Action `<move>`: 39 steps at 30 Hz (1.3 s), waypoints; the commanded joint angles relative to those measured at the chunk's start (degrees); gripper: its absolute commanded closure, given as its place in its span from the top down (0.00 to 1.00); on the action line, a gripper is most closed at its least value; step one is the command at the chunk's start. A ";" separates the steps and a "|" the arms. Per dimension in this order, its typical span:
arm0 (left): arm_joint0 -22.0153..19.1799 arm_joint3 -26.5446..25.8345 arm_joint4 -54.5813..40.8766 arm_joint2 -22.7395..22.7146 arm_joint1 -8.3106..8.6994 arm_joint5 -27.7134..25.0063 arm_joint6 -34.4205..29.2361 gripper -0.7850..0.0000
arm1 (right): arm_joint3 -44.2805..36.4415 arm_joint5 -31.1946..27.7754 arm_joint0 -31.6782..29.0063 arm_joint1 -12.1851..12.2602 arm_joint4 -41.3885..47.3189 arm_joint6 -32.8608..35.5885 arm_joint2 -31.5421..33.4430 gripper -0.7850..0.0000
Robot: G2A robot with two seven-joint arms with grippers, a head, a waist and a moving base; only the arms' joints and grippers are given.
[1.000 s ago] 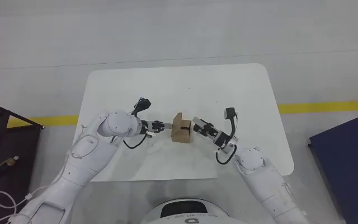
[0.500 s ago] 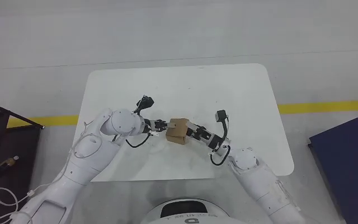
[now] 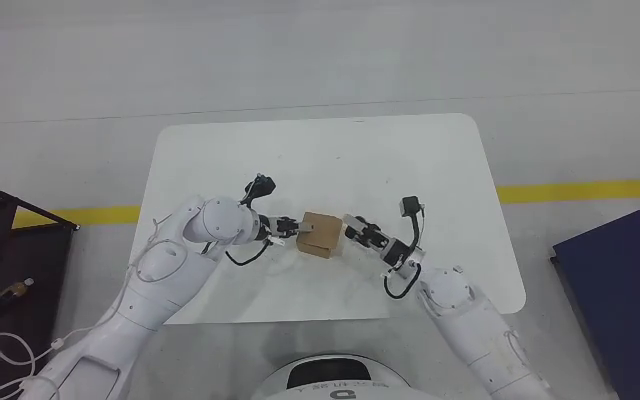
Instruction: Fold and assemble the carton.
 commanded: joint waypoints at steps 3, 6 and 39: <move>0.05 0.34 0.30 0.14 -0.03 -0.07 -0.02 1.00 | -3.20 -0.50 -1.75 0.38 -1.84 0.51 0.81 0.85; 0.01 0.39 0.51 0.28 -0.08 0.07 -0.09 1.00 | -4.20 -0.71 -2.36 0.57 -2.41 1.41 0.83 0.85; 0.30 0.38 0.53 0.51 -0.45 -0.46 0.02 1.00 | -0.80 2.52 2.53 0.41 -3.09 5.01 -5.84 0.85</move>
